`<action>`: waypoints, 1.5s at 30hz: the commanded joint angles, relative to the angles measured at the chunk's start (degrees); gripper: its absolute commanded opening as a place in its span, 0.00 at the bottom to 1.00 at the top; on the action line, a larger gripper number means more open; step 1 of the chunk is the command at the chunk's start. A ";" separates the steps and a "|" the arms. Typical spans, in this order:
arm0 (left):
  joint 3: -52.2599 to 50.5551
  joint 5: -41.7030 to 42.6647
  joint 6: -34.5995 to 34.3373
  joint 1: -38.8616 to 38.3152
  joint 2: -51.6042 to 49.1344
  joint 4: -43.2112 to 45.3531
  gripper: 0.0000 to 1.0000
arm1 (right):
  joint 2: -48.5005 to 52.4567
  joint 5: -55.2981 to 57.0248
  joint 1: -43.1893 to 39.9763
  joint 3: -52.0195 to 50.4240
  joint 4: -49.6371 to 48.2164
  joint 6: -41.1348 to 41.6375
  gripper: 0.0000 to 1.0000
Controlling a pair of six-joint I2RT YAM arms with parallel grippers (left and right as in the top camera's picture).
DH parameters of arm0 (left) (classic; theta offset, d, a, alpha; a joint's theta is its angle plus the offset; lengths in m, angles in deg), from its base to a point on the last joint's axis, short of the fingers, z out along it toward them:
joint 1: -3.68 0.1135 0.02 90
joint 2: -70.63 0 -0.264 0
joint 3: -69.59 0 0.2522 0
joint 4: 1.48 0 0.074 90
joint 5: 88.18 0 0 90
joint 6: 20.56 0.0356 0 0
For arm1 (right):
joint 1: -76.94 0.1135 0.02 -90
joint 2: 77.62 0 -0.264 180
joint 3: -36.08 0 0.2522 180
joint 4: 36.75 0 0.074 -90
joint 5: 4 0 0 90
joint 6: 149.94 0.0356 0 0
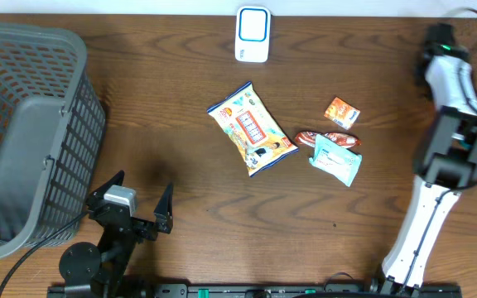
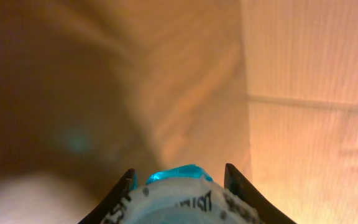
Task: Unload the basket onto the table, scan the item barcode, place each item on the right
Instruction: 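Move the bottle to the table's right edge and release it, then bring the right gripper back over the mint-green wipes pack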
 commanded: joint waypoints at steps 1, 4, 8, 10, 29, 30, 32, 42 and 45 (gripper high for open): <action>0.31 -0.31 0.79 -0.22 0.09 0.07 0.98 | -2.27 -2.38 -5.60 -2.19 -0.31 3.10 0.17; 0.31 -0.31 0.79 -0.22 0.09 0.07 0.98 | -2.27 -5.51 -9.07 -2.19 0.07 3.85 0.20; 0.31 -0.31 0.79 -0.22 0.09 0.07 0.98 | -2.29 -8.13 -11.76 -2.19 0.39 5.38 0.34; 0.31 -0.31 0.79 -0.22 0.09 0.07 0.98 | -2.29 -10.08 -12.15 -2.19 0.79 6.01 0.45; 0.31 -0.33 0.79 -0.22 0.09 0.07 0.98 | -23.23 -42.23 -8.44 -2.12 2.01 14.32 0.99; 0.31 -0.31 0.79 -0.22 0.09 0.07 0.98 | -25.42 -47.23 -8.17 -2.12 1.86 14.34 0.99; 0.31 -0.31 0.79 -0.22 0.09 0.07 0.98 | -30.60 -59.87 -7.43 -2.12 1.70 15.39 0.99; 0.31 -0.33 0.79 -0.22 0.09 0.07 0.98 | -43.80 -79.41 9.14 -2.12 11.23 27.47 0.99; 0.31 -0.31 0.79 -0.22 0.09 0.07 0.98 | -43.95 -65.55 16.96 -2.12 18.14 33.68 0.99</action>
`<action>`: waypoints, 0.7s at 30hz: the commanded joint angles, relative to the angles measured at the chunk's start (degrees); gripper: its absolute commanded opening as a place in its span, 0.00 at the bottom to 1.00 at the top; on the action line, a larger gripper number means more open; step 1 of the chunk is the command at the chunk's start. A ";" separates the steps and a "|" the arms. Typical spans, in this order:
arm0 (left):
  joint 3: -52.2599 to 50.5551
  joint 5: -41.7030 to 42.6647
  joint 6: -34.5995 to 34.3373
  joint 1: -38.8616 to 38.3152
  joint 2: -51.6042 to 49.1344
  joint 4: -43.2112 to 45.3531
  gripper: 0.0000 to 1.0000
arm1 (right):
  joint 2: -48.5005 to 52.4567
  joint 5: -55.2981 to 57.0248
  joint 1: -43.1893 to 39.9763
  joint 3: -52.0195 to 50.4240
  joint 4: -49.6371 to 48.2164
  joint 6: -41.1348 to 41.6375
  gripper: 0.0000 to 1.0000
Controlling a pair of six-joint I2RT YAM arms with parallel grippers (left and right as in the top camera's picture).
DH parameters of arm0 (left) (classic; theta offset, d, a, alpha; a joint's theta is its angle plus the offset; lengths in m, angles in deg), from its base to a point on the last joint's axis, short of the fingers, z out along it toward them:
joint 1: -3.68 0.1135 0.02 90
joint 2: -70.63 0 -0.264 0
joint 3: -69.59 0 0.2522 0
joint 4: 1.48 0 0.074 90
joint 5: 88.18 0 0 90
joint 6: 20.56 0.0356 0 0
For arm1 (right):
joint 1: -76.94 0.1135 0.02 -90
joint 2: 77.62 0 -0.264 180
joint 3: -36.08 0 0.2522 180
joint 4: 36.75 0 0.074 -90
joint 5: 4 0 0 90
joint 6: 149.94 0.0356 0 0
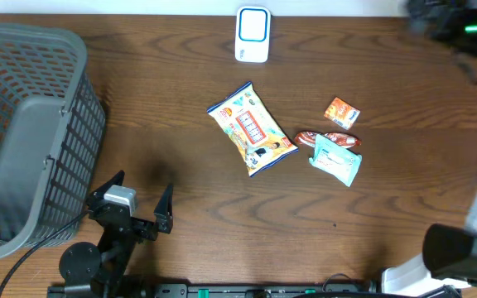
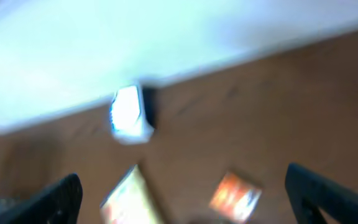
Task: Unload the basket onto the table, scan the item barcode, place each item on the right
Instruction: 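Bring the right gripper back over the mint-green wipes pack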
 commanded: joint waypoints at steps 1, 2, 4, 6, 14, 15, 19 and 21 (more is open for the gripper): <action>0.31 -0.33 0.79 -0.22 0.09 0.07 0.98 | 1.36 14.08 8.22 -0.74 6.12 9.73 0.99; 0.31 -0.35 0.79 -0.22 0.09 0.07 0.98 | 1.68 18.73 10.93 -0.74 8.98 11.37 0.99; 0.31 -0.33 0.79 -0.22 0.09 0.07 0.98 | 2.45 26.75 16.22 -0.96 13.79 13.60 0.99; 0.31 -0.33 0.79 -0.22 0.09 0.07 0.98 | 3.48 32.06 21.77 -2.10 16.90 13.90 0.99; 0.31 -0.33 0.79 -0.22 0.09 0.07 0.98 | 4.42 46.27 36.70 -18.25 18.60 20.15 0.99; 0.31 -0.33 0.79 -0.22 0.09 0.07 0.98 | 4.42 48.19 37.55 -21.00 17.00 20.98 0.99; 0.31 -0.33 0.79 -0.22 0.09 0.07 0.98 | 4.42 51.65 39.43 -32.24 7.98 20.98 0.99; 0.31 -0.33 0.79 -0.22 0.09 0.07 0.98 | 4.42 51.23 39.45 -36.89 3.74 21.44 0.99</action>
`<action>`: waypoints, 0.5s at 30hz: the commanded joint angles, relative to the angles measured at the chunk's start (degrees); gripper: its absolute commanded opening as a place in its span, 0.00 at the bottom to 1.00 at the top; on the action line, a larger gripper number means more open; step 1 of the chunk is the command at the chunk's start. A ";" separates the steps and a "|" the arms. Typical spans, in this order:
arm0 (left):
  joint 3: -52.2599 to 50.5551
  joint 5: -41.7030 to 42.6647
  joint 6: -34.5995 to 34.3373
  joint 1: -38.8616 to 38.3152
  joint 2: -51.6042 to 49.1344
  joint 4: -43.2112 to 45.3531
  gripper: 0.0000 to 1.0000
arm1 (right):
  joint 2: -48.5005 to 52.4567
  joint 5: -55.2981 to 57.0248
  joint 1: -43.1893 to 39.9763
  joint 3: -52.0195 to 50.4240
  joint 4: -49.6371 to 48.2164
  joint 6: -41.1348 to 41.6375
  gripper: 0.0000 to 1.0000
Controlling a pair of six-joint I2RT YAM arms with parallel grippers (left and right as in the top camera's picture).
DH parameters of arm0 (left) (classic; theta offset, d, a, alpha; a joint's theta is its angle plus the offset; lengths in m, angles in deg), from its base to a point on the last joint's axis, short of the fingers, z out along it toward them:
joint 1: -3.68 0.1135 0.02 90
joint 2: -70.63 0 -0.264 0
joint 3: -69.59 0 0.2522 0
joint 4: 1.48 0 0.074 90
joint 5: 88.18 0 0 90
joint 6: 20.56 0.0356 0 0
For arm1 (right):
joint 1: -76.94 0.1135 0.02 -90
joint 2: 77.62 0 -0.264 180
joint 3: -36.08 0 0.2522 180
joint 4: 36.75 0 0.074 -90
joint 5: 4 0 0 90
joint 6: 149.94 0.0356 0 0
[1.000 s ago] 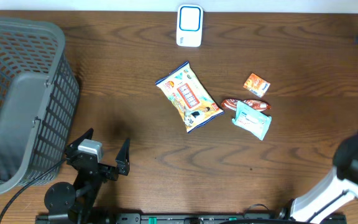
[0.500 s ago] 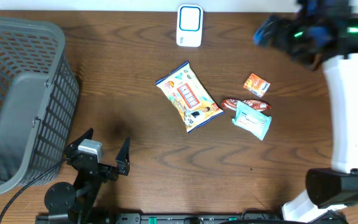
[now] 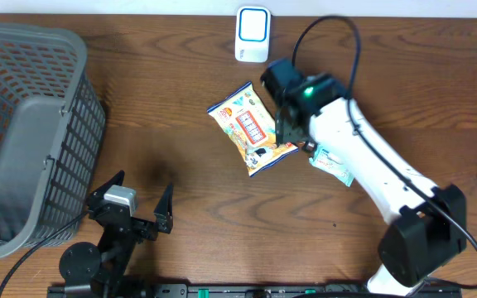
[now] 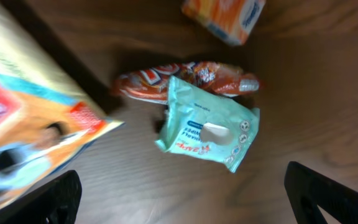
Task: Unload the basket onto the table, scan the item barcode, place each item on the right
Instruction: 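Bring the right gripper back over the mint-green wipes pack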
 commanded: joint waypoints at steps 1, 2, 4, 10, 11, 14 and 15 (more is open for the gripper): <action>0.31 -0.33 0.79 -0.22 0.09 0.04 0.98 | 0.13 5.29 0.17 -7.26 -5.07 3.43 0.99; 0.31 -0.31 0.79 -0.22 0.09 0.04 0.98 | 0.13 5.29 0.07 -9.01 -7.08 4.26 0.99; 0.31 -0.33 0.79 -0.22 0.09 0.04 0.98 | 0.13 5.38 -0.04 -11.93 -11.37 5.25 0.95; 0.31 -0.31 0.79 -0.22 0.09 0.04 0.98 | 0.35 6.58 -0.04 -19.82 -24.46 3.34 0.77; 0.31 -0.31 0.79 -0.22 0.09 0.04 0.98 | 0.42 6.58 -0.04 -20.90 -25.90 2.29 0.75; 0.31 -0.31 0.79 -0.22 0.09 0.04 0.98 | 0.57 7.69 -0.07 -23.37 -29.09 -0.61 0.69; 0.31 -0.33 0.79 -0.22 0.09 0.04 0.98 | 0.57 8.39 -0.07 -24.09 -29.94 -1.25 0.66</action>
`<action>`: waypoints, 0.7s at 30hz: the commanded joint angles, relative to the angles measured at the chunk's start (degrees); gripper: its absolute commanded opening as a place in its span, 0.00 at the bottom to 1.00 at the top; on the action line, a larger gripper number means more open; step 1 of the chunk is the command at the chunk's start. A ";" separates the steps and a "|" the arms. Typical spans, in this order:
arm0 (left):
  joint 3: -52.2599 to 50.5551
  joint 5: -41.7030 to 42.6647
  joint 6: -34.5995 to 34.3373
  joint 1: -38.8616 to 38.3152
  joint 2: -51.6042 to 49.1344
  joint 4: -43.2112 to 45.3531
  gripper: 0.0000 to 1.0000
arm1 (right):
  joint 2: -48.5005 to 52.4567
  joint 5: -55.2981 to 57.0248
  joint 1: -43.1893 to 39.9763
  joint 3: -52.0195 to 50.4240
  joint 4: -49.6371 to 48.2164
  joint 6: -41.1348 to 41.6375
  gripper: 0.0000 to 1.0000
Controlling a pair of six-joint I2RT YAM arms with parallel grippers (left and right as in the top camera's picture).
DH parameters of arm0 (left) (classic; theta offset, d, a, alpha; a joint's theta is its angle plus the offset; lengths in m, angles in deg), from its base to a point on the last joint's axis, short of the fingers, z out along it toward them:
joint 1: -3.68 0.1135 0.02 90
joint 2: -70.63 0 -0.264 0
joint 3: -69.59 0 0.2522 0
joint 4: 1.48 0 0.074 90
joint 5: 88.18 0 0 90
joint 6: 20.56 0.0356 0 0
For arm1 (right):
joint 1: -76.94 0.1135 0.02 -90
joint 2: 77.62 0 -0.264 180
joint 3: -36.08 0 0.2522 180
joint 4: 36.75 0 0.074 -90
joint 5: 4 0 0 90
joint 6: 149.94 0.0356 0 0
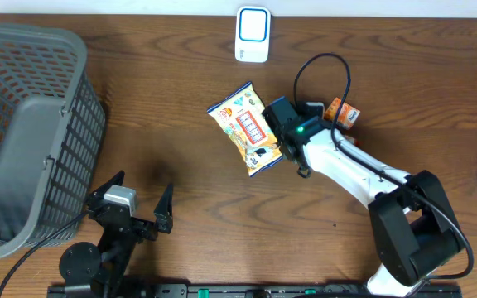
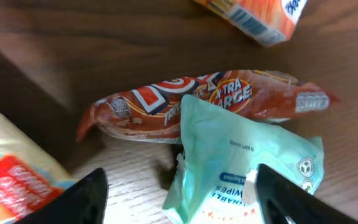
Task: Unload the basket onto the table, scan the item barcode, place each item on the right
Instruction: 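Bring the right gripper back over the mint-green wipes pack, then grasp the mint-green wipes pack with the right gripper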
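Observation:
A mint-green wipes pack [image 2: 247, 163] lies on the table, overlapping a red snack-bar wrapper [image 2: 207, 99]. My right gripper [image 2: 182, 202] is open low over the wipes pack, with its left part between the dark fingertips [image 2: 79, 199]. In the overhead view the right arm covers the wipes pack, and the right gripper [image 1: 303, 157] sits beside the big yellow snack bag [image 1: 251, 128]. A small orange box [image 1: 344, 112] lies just behind. The white scanner [image 1: 252, 33] stands at the far edge. My left gripper [image 1: 139, 196] rests open at the front left.
A grey mesh basket [image 1: 23, 132] fills the left side. A blue bottle lies at the table's right edge. The orange box [image 2: 253, 15] shows a barcode on its side. The snack bag's corner [image 2: 11, 168] lies close to the left fingertip.
My right gripper has come down closer to the wipes pack and the red wrapper, which now fill the wrist view. It is still open. The left arm has not moved.
My right gripper was at the far right, shut on a blue-capped bottle. Then it was open and empty, facing the scanner and the items. Then the bottle lay at the right edge and the gripper hung over the items, and now it is low over the wipes pack.

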 commanded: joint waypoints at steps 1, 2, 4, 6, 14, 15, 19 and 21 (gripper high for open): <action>0.31 -0.33 0.79 -0.22 0.09 0.07 0.98 | 0.50 3.87 -0.04 -2.23 -1.75 -2.82 0.64; 0.31 -0.31 0.79 -0.22 0.09 0.07 0.98 | 0.50 4.42 -0.04 -2.47 -1.92 -2.82 0.61; 0.31 -0.33 0.79 -0.22 0.09 0.07 0.98 | 0.50 5.44 -0.07 -2.64 -2.01 -2.84 0.59; 0.31 -0.31 0.79 -0.22 0.09 0.07 0.98 | 0.50 6.49 -0.07 -2.64 -2.16 -3.13 0.57; 0.31 -0.31 0.79 -0.22 0.09 0.07 0.98 | 4.66 6.82 -0.59 -2.78 -4.66 -6.01 0.56; 0.31 -0.33 0.79 -0.22 0.09 0.07 0.98 | 6.71 6.95 -0.59 -2.78 -4.20 -5.99 0.53; 0.31 -0.31 0.79 -0.22 0.09 0.07 0.98 | 9.97 8.17 -0.59 -2.78 -3.21 -5.97 0.42; 0.31 -0.31 0.79 -0.22 0.09 0.07 0.98 | 10.10 8.81 -0.57 -2.75 -2.97 -5.99 0.24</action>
